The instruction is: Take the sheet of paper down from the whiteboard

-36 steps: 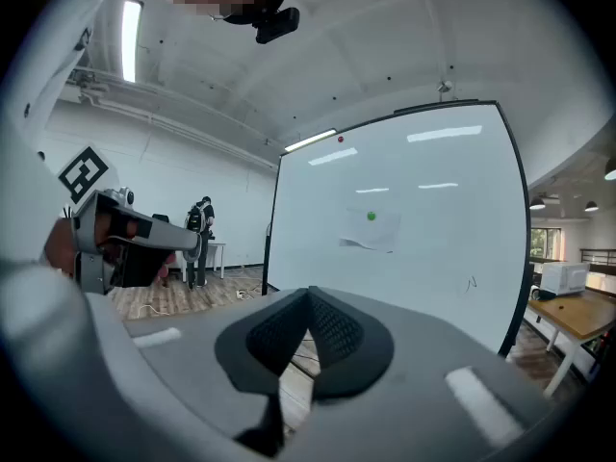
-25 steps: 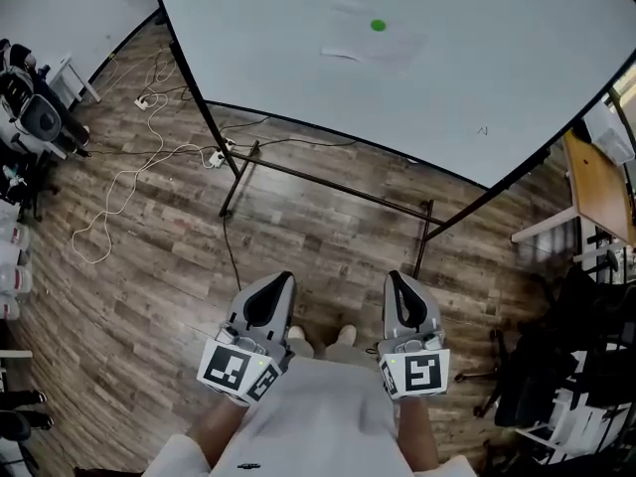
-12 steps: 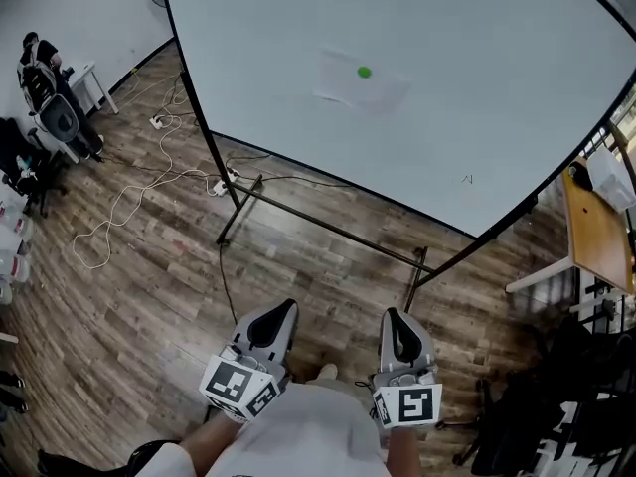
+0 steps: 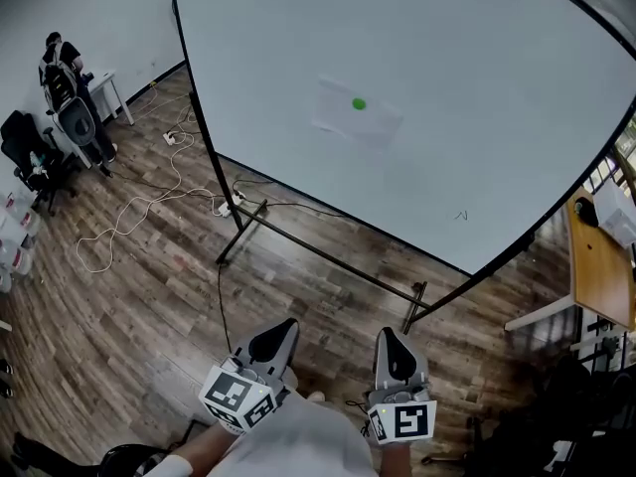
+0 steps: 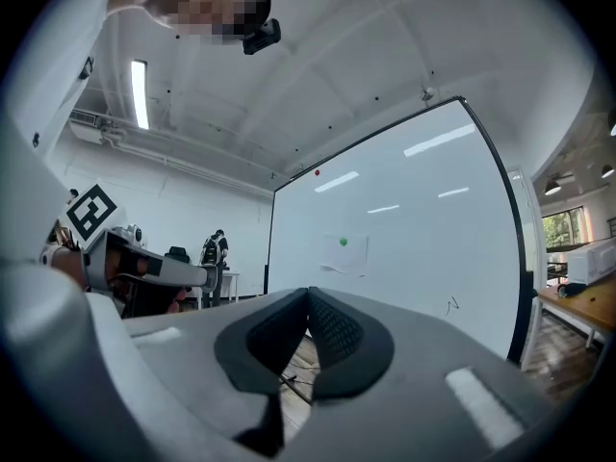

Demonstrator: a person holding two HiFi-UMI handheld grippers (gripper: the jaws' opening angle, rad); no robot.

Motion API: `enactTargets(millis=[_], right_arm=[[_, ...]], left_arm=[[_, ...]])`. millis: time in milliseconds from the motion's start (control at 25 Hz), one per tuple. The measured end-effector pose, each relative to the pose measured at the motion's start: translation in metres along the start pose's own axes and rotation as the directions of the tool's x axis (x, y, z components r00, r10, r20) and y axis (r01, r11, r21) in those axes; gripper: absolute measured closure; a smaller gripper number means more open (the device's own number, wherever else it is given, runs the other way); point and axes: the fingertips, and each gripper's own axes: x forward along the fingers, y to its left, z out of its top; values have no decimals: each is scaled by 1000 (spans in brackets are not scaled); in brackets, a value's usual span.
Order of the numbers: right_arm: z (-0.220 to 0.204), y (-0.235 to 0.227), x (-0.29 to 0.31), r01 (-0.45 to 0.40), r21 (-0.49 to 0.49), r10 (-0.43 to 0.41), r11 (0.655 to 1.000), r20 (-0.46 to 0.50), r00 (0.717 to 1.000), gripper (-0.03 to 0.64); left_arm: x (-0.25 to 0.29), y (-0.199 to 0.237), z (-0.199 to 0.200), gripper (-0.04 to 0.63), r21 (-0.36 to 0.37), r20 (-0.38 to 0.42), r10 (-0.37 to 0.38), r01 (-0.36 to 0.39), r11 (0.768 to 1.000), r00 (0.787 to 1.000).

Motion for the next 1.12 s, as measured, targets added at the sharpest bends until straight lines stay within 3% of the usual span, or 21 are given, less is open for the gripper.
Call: enactTargets(millis=[280, 760, 1120], right_arm=[[8, -17, 49, -8, -29, 9, 1000, 29, 1000, 604], [3, -61, 208, 43, -47, -42, 998, 11, 999, 604], [14, -74, 306, 103, -65, -102, 993, 16, 995, 604]], left_arm=[[42, 28, 17, 589, -2, 27, -7, 7, 1000, 1000], [167, 147, 78, 589, -4, 76, -50, 50, 999, 996], [237, 208, 118, 589, 17, 74, -129, 128, 992, 989]])
